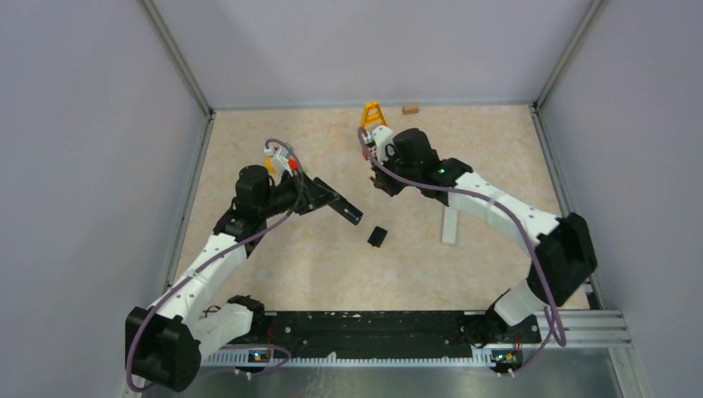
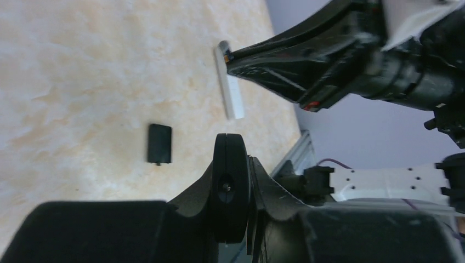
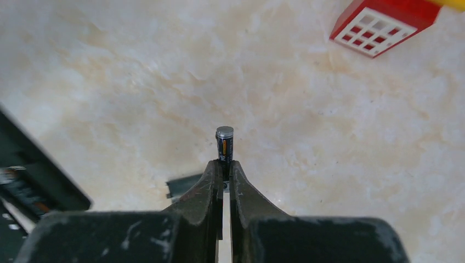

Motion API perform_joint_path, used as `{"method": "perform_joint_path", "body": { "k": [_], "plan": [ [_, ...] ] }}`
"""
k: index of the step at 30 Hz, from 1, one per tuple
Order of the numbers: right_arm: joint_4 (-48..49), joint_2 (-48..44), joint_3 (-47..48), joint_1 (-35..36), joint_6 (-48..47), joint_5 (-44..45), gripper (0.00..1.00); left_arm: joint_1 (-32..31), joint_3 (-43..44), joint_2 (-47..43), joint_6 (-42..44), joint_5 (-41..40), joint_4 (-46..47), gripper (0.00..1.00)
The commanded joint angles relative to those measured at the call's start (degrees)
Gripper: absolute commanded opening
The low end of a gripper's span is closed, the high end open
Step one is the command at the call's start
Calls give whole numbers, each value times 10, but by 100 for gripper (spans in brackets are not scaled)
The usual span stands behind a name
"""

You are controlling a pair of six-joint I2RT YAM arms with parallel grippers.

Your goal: Load the batteries into the remote control

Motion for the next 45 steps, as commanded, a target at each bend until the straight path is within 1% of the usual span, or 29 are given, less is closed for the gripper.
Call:
{"method": "perform_joint_path", "body": {
  "k": [1, 4, 6, 10, 16, 23, 30, 45],
  "plan": [
    [34, -106, -17, 5, 63, -42, 0, 2, 13, 20, -106, 83, 135, 0],
    [5, -144, -10, 21, 63, -52, 0, 2, 18, 35, -127, 83, 146, 0],
    [-40, -152, 10, 44, 52, -49, 2, 2, 17, 47, -152, 87, 158, 0],
    [-116, -145, 51, 97, 27, -12, 4, 2, 3, 63, -194, 94, 186, 0],
    [-173, -128, 90, 109, 42, 19, 5, 2, -17, 57, -208, 80, 195, 0],
    [-202, -94, 115, 121, 22, 15, 6, 2, -24, 50, -207, 85, 200, 0],
    [-226, -65, 135, 130, 7, 28, 7, 2, -27, 46, -211, 90, 207, 0],
    [-233, -62, 130, 147, -14, 23, 9, 2, -33, 49, -213, 88, 197, 0]
  ]
}}
